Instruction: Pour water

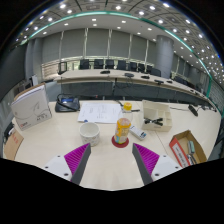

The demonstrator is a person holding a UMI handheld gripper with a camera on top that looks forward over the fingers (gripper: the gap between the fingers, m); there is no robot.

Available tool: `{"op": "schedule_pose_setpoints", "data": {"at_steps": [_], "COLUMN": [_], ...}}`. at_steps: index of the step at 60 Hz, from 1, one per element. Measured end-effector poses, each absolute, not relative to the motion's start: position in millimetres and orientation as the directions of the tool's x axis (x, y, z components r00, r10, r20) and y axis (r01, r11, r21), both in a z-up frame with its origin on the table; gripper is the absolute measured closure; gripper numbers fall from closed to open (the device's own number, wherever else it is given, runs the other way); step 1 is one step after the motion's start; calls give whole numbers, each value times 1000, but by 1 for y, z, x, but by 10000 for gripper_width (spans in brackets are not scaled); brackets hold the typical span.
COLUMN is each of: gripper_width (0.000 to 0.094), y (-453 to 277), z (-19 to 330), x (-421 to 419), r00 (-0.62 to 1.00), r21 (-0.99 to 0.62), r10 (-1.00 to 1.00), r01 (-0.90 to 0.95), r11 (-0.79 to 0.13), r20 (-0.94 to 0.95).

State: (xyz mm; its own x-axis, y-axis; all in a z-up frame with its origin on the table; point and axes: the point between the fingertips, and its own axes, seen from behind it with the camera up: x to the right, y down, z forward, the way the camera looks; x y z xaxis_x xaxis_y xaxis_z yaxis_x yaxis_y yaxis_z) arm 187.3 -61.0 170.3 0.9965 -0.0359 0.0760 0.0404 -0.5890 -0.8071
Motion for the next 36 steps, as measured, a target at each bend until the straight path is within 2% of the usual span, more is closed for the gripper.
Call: {"op": "schedule_pose_setpoints", "data": {"at_steps": [8, 15, 36], "gripper_width": [75, 76, 78], "y": [-123, -164, -206], "z": [210, 228, 251], "x": [140, 106, 70], "r00": [996, 995, 995], "r21": [-818, -823, -835], "r10": [-43, -35, -23], "r01": [44, 54, 67], "r11": [-574, -566, -546], "r20": [84, 89, 95]}}
